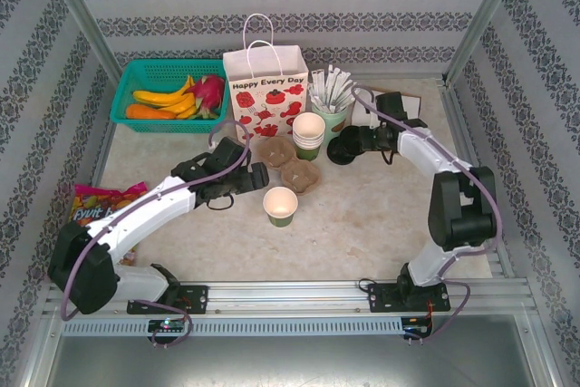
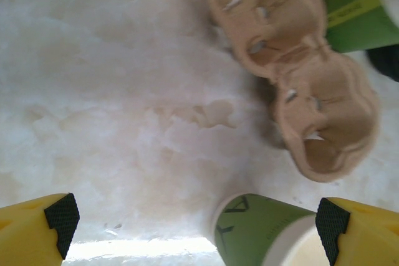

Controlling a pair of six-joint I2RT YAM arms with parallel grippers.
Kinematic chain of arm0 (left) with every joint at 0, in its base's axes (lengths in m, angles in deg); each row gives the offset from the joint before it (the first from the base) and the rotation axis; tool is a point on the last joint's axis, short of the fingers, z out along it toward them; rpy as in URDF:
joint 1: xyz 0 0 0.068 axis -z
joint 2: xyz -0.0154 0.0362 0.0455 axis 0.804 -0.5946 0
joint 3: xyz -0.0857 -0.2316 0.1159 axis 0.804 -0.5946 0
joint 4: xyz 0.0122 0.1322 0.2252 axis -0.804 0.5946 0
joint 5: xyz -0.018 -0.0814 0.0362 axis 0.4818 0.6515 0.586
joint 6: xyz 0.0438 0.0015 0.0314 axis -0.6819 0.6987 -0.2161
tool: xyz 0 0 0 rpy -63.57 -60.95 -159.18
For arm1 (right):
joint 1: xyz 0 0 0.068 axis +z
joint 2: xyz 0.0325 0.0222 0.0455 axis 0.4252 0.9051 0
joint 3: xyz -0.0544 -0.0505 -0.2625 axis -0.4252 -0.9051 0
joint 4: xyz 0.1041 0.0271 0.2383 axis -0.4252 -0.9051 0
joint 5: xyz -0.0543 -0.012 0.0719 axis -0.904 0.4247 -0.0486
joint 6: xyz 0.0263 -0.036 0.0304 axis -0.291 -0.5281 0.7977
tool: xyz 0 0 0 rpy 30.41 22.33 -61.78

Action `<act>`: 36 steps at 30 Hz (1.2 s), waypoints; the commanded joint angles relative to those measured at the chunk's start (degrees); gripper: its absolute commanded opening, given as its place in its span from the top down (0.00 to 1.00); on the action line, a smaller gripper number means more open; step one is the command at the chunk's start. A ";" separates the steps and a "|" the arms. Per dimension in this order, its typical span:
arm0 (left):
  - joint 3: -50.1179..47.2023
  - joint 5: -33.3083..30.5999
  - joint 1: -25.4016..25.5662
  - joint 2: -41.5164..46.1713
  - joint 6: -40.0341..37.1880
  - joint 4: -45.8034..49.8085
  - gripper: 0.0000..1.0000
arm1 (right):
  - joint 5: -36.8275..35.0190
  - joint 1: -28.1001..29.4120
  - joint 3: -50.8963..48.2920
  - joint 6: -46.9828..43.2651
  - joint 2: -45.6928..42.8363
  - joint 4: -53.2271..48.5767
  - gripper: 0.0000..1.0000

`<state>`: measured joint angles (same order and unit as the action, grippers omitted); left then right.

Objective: Pack the takeout coffee

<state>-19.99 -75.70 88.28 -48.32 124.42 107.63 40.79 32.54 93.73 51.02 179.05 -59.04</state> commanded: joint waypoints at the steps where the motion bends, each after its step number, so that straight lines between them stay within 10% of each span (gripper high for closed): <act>1: -1.03 5.10 -0.40 3.64 -7.18 -9.14 0.00 | -6.91 1.65 -3.62 0.64 -6.32 0.51 0.89; 13: 7.97 12.98 0.36 0.65 -22.51 -19.69 0.03 | -25.58 18.46 -8.03 10.39 -26.67 -0.75 0.89; 36: 34.46 8.59 6.02 -17.51 -24.52 -5.62 0.22 | -35.97 31.06 6.40 15.11 -19.53 -5.11 0.90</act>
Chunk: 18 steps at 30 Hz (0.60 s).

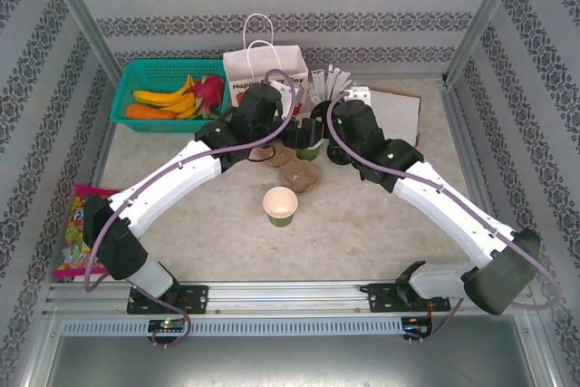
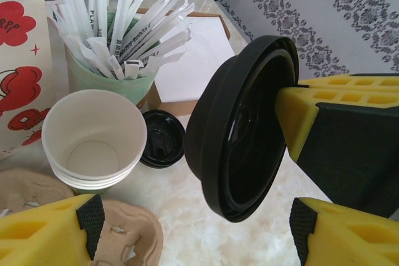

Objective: Pack the takeout coffee

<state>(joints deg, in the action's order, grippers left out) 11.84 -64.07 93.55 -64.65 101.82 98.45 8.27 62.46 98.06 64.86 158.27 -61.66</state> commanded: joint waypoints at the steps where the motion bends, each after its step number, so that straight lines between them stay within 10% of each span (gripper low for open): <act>1: 3.08 -3.98 0.75 -1.60 -1.59 3.81 0.24 | -3.72 1.56 2.26 1.54 1.44 -2.46 0.90; 18: 8.66 -5.80 0.93 -7.21 -1.34 8.03 0.81 | -4.37 3.58 5.27 3.52 5.06 -3.73 0.89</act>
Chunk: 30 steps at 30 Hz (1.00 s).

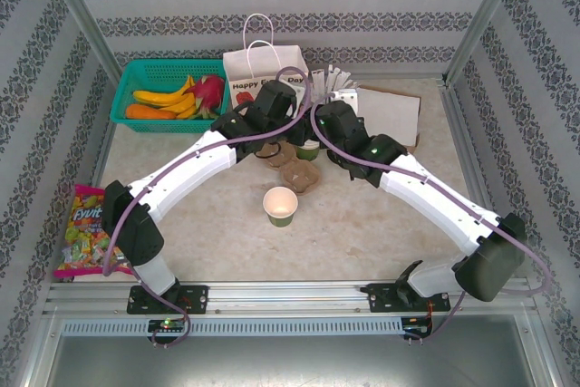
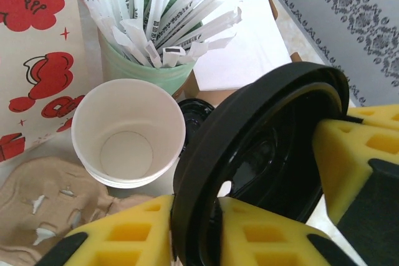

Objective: Pack the takeout coffee

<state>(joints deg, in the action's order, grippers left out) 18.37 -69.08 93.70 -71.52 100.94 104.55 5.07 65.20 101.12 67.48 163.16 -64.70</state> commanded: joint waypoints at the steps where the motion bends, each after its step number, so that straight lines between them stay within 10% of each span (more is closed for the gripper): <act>1: 2.20 -0.64 0.77 -0.43 -0.47 1.99 0.83 | -1.19 0.90 2.26 0.87 0.08 -0.69 0.89; 8: 2.28 -0.11 0.77 -0.11 -0.38 1.84 1.00 | 0.07 0.92 0.98 1.42 -3.28 1.22 0.70; 11: 1.49 0.04 0.60 0.63 -0.54 0.15 1.00 | 2.44 0.03 -2.38 3.00 -8.11 5.30 0.41; 12: 0.91 0.00 0.51 1.02 -0.56 -0.92 1.00 | 4.63 -0.80 -4.06 4.64 -10.39 7.13 0.07; 13: 0.28 0.13 0.27 1.51 -0.57 -2.19 1.00 | 6.78 -1.68 -6.04 6.74 -12.68 8.94 0.02; 22: -10.59 5.96 -1.34 6.48 -6.47 -25.09 1.00 | 28.96 -9.61 -17.55 25.90 -26.82 21.67 0.02; 30: -18.91 5.34 -3.03 8.92 -17.18 -50.45 1.00 | 33.06 -9.98 -16.14 49.70 -26.45 33.23 0.02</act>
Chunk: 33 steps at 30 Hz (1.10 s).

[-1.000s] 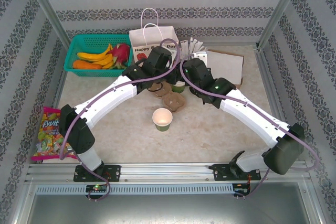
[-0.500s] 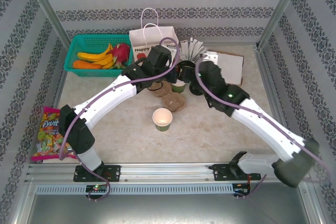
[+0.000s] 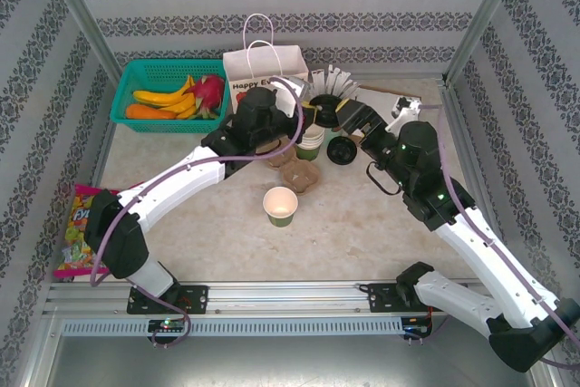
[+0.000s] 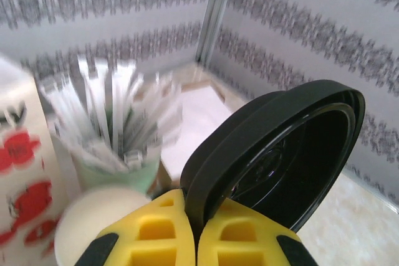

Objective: Pack the takeout coffee

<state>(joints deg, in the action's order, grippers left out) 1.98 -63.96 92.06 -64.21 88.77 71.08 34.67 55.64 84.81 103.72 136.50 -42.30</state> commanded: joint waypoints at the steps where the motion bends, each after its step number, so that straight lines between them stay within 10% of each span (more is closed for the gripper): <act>1: -3.97 -0.43 -1.73 1.43 -5.17 -21.43 1.00 | 4.32 -0.50 0.42 16.21 1.22 13.21 0.02; 8: -11.13 -2.05 -2.86 -2.56 -8.77 -49.63 1.00 | 7.75 -0.38 5.59 29.53 7.08 17.77 0.06; 33: -14.29 -0.27 -3.03 -6.60 -12.38 -65.70 1.00 | -3.51 2.57 1.08 50.87 12.42 32.47 0.42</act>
<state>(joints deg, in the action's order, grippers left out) -12.01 -65.76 89.22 -70.99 76.75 10.74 33.09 57.68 87.31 150.30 148.41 -11.46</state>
